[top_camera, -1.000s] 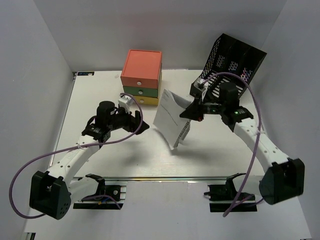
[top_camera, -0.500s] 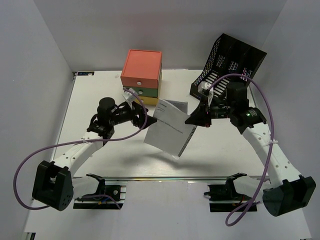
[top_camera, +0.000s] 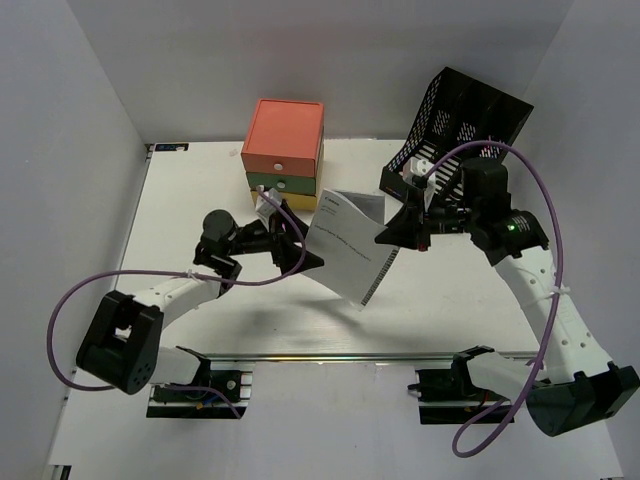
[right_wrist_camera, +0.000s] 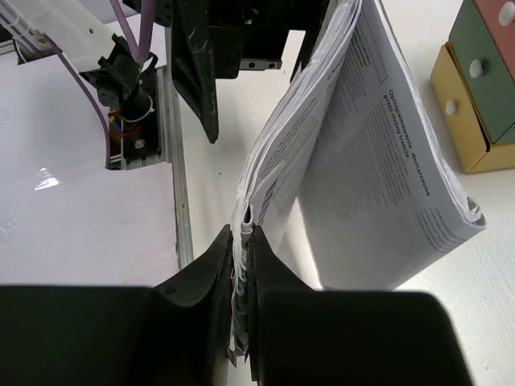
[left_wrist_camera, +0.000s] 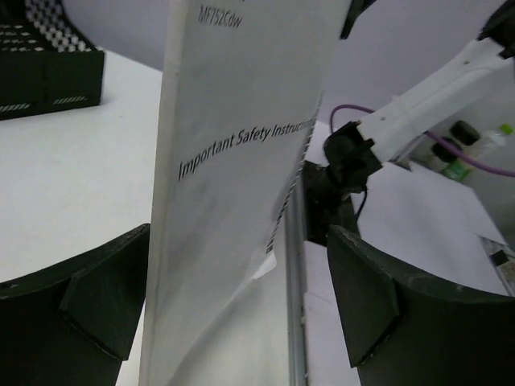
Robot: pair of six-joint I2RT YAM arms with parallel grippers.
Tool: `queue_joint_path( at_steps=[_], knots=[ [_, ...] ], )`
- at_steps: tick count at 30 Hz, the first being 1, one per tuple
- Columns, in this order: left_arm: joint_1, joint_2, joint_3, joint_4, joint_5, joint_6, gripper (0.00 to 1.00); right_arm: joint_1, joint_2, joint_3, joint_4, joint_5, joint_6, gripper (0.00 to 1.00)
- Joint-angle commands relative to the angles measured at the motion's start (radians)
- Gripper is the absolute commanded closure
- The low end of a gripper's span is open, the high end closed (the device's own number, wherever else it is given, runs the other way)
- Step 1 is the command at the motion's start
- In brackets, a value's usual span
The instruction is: Organize the desk
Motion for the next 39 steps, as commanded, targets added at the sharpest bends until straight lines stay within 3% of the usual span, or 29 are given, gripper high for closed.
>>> queue_joint_path(
  at_steps=[1,5,9,17,25,34,39],
  knots=[
    [-0.032,0.022,-0.004,0.213,0.052,-0.130,0.06,0.004,-0.014,0.077,0.032,-0.041,-0.023,1.00],
    [-0.050,-0.004,0.025,0.009,-0.029,0.036,0.05,0.003,-0.034,0.099,0.002,-0.036,-0.033,1.00],
    [-0.078,0.002,0.062,0.000,-0.055,0.026,0.08,0.001,-0.050,0.105,-0.013,-0.026,-0.046,1.00],
    [-0.117,-0.013,0.135,-0.131,-0.118,0.080,0.27,0.001,-0.056,0.087,-0.002,0.005,-0.039,1.00],
    [-0.136,0.001,0.268,-0.290,-0.106,0.205,0.26,-0.002,-0.063,0.105,-0.065,0.020,-0.083,1.00],
    [-0.136,0.028,0.459,-0.781,-0.049,0.625,0.19,0.003,-0.042,0.171,-0.242,0.020,-0.244,1.00],
    [-0.145,0.067,0.523,-0.980,-0.064,0.744,0.22,0.004,-0.042,0.182,-0.248,0.025,-0.255,1.00]
  ],
)
